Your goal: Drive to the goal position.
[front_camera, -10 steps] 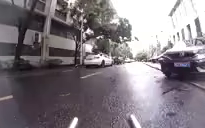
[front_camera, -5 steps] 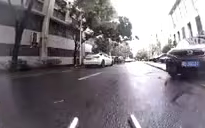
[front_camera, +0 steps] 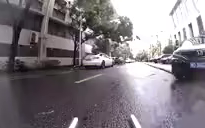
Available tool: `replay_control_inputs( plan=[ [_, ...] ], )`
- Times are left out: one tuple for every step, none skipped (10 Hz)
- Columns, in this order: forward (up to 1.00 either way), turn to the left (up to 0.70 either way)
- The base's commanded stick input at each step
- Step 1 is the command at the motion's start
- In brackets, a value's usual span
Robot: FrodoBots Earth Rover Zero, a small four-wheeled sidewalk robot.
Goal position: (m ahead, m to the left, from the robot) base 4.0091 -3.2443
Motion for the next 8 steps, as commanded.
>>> replay_control_inputs(
  plan=[
    [0.70, 0.00],
    [0.70, 0.00],
    [0.70, 0.00],
    [0.70, 0.00],
    [0.70, 0.00],
    [0.70, 0.00],
    [0.70, 0.00],
    [0.70, -0.03]
  ],
)
